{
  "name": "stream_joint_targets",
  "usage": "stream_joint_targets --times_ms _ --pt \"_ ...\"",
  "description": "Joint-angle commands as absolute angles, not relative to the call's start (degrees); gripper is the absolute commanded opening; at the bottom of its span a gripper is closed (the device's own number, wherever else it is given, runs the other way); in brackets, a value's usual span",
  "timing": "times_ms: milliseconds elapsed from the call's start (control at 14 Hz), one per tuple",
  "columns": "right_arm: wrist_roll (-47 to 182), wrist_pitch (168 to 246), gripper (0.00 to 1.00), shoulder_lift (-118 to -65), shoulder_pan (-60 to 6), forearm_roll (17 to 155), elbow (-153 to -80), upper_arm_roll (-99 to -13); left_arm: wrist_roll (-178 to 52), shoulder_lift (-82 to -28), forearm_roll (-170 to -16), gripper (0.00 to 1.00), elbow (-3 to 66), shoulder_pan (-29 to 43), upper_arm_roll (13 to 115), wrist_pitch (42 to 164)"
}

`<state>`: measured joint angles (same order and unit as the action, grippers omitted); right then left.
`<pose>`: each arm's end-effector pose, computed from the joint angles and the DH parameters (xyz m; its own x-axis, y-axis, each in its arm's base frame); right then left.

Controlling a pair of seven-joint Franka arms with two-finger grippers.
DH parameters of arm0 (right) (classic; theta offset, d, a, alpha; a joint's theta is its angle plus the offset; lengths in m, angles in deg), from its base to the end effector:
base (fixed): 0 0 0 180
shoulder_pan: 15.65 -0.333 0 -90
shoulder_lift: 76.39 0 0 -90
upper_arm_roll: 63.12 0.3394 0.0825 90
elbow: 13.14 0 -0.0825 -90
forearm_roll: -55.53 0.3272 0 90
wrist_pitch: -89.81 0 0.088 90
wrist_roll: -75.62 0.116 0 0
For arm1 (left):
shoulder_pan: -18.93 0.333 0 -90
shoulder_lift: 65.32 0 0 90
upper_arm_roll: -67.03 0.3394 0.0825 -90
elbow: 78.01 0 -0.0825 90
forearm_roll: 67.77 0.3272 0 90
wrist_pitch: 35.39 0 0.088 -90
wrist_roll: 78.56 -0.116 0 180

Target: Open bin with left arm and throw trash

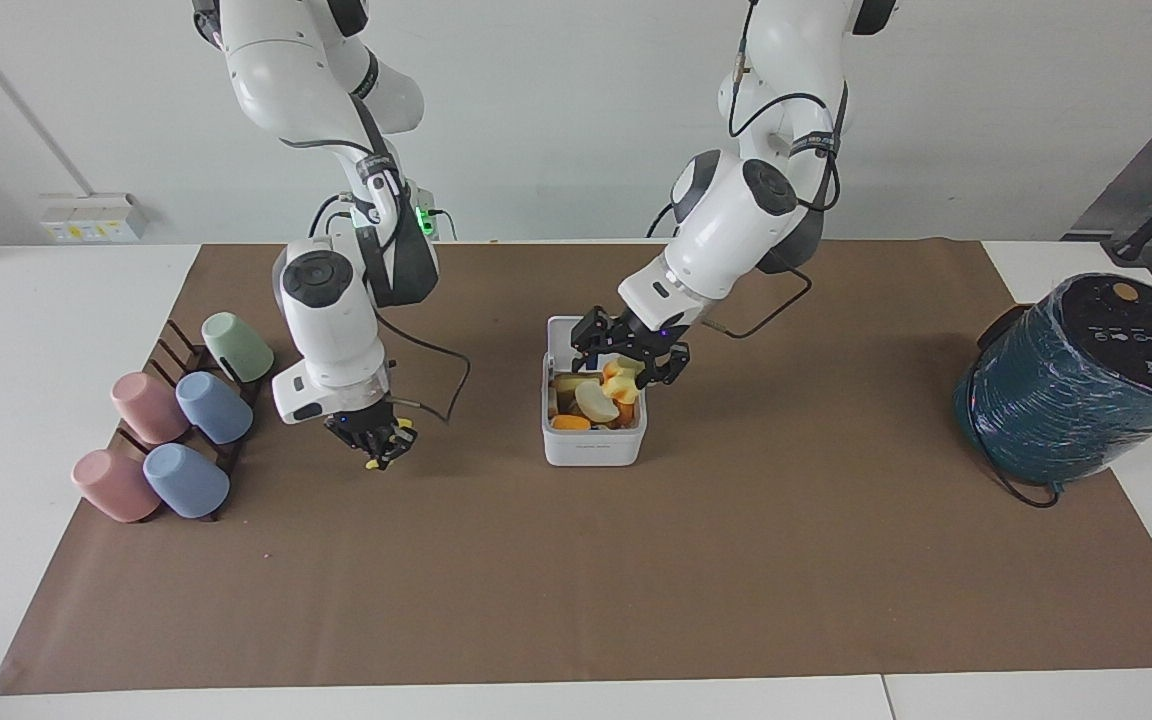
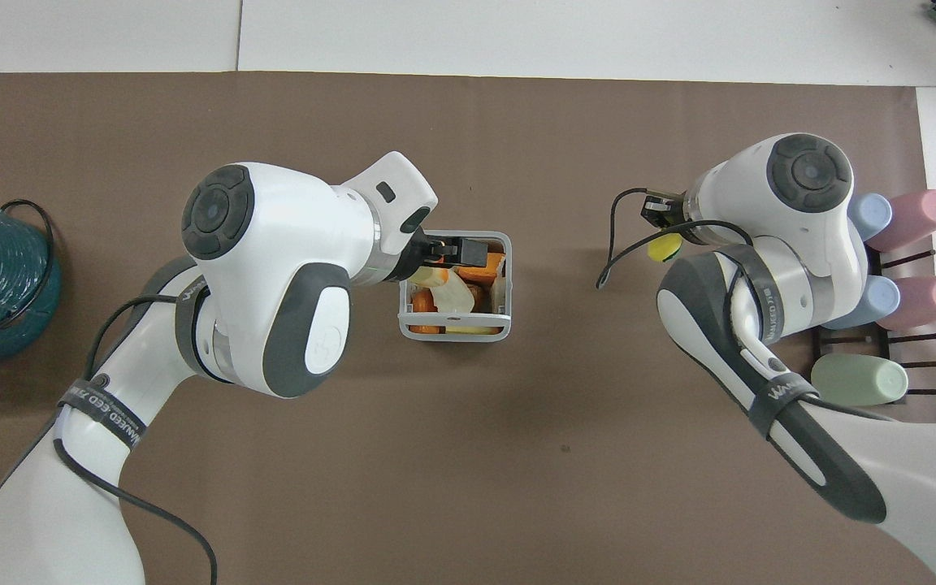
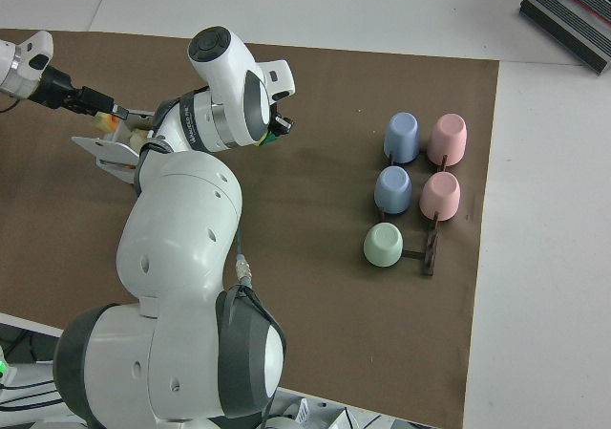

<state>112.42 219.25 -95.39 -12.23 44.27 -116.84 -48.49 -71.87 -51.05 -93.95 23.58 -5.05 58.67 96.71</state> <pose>0.6013 0.0968 0.4206 0.9282 -0.3397 0.1519 -0.3425 -0.9395 -0.0085 0.5150 -0.3303 0.4907 0.9780 -0.1361 0.1579 -0.1940 -0.8712 0.4509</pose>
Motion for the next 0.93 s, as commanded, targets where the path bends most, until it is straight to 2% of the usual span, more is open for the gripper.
stream_joint_targets --times_ms 0,429,643,857 --pt "113.76 215.86 0.00 -92.39 -11.43 46.90 -116.07 -47.56 -67.94 -50.91 -94.40 1.00 23.07 -7.34 59.20 97.93" --pt "113.85 215.41 0.00 -92.38 -11.96 47.27 -115.01 -47.47 -65.55 -51.17 -94.14 1.00 23.07 -8.31 59.46 98.73" --pt "116.11 211.74 0.00 -92.56 -13.44 48.67 -110.37 -45.98 -65.64 -53.62 -89.16 1.00 22.80 -6.91 60.52 93.04" --pt "124.63 212.76 0.00 -92.56 -18.18 53.24 -109.20 -45.89 -65.81 -56.53 -83.26 1.00 22.63 -4.72 61.22 87.05"
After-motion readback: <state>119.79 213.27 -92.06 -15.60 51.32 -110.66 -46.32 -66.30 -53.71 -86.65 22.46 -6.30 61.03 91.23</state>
